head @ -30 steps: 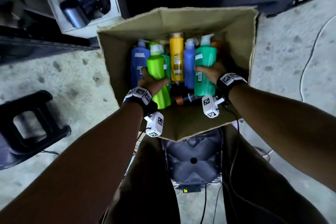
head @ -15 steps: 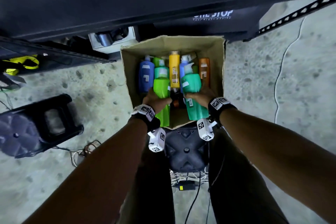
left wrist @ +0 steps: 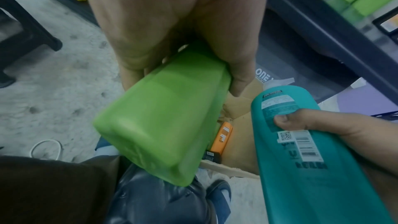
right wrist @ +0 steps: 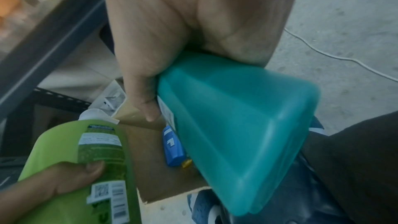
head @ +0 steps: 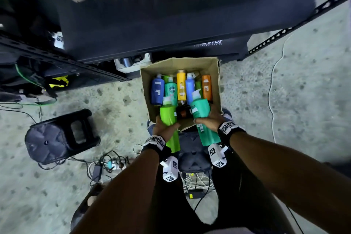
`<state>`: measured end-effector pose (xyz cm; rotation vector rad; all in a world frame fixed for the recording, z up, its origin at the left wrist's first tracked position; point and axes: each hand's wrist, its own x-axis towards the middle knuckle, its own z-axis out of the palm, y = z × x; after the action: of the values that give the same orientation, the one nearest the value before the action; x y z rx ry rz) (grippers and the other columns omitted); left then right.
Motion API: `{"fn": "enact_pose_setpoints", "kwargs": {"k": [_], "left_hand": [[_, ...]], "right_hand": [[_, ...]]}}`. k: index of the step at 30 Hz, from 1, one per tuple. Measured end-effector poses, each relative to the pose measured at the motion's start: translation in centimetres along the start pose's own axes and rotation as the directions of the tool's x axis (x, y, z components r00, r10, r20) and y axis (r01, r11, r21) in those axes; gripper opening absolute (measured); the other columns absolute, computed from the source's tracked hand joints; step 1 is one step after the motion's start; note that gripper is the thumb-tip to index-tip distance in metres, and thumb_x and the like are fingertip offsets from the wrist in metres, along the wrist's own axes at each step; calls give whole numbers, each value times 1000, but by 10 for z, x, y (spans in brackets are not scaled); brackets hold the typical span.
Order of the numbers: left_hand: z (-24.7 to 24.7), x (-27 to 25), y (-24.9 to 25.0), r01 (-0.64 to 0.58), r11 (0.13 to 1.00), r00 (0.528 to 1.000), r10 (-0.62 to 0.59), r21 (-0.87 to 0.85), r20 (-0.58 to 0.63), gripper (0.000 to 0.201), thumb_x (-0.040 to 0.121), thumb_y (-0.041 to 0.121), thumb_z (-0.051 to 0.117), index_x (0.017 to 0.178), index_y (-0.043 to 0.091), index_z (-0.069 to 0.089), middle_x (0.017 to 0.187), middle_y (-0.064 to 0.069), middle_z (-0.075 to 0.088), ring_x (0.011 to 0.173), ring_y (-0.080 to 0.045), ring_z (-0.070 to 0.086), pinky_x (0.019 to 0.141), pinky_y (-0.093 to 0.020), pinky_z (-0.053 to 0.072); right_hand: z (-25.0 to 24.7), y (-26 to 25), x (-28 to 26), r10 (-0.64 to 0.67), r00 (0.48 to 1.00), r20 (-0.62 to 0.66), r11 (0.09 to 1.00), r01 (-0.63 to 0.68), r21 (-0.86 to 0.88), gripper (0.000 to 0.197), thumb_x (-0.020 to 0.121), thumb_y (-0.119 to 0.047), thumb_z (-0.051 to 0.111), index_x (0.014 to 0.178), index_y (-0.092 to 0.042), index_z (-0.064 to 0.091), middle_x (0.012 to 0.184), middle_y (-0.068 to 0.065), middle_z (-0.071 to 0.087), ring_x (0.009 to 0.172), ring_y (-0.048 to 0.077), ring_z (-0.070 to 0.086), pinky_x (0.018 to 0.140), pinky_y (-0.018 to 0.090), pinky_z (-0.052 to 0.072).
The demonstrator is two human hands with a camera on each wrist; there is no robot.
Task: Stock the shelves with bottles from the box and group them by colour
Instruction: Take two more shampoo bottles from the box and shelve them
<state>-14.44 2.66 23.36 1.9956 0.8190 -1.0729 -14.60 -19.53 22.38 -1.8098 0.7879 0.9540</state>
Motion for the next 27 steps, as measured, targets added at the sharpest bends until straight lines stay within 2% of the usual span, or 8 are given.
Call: {"fn": "enact_pose_setpoints", "kwargs": {"k": [5,9,12,15,17,20,24,27], "left_hand": [[-17,-40,9,-53,993,999,54,-102,9,82,78,29,86,144,13,41,133,-15,62,121,-35,60,99,-46,50],[-33,-77,22,-101,989,995,101,-106,-1,89,80,31,84,151,14,33,139,-13,58,124,-34,58,103,-45,49],[-43,-100,33,-134,988,991,132,-74,-24,85,79,35,84,147,15,36,135,-12,61,121,-34,60,98,-41,51],[-47,-117,39,-181,982,982,178,-59,-55,78,79,35,84,142,18,41,131,-9,63,114,-28,62,82,-28,44],[-51,-126,46,-231,970,971,226,-69,-79,75,79,35,84,140,19,42,129,-9,64,109,-24,62,79,-25,42],[-56,-141,53,-306,949,949,298,-72,-106,83,79,38,84,146,22,38,128,-9,64,112,-29,64,82,-29,45],[-68,-160,69,-413,906,900,389,-98,-199,83,76,39,85,145,25,40,123,-4,67,106,-26,65,87,-33,51],[-80,-171,88,-493,864,849,452,-104,-273,76,73,42,86,137,28,46,105,8,67,102,-24,66,80,-28,48]], "right_hand": [[-6,-12,-47,-6,1000,22,1000,5,23,96,75,-34,86,152,-12,34,143,12,55,127,32,56,107,42,46],[-11,-25,-84,-40,999,-1,999,40,32,84,75,-28,87,143,-12,42,130,13,63,116,30,62,101,44,51],[-16,-37,-106,-95,995,-33,994,97,52,81,73,-20,88,139,-11,41,124,12,63,113,31,62,98,45,52],[-21,-45,-122,-158,985,-69,987,160,22,88,72,-24,87,143,-15,37,123,8,62,111,30,62,98,44,52],[-28,-54,-129,-220,971,-97,975,223,17,94,72,-26,86,148,-22,30,120,6,63,106,30,64,94,41,53],[-39,-64,-139,-296,950,-103,954,299,18,101,73,-28,85,152,-30,21,120,3,63,102,27,64,88,34,51],[-52,-84,-152,-423,892,-161,901,433,24,97,73,-26,86,149,-31,26,116,-2,65,93,12,65,77,22,50],[-60,-104,-160,-511,829,-226,848,529,22,94,75,-33,86,148,-33,28,111,-6,65,91,10,65,68,14,46]]}}
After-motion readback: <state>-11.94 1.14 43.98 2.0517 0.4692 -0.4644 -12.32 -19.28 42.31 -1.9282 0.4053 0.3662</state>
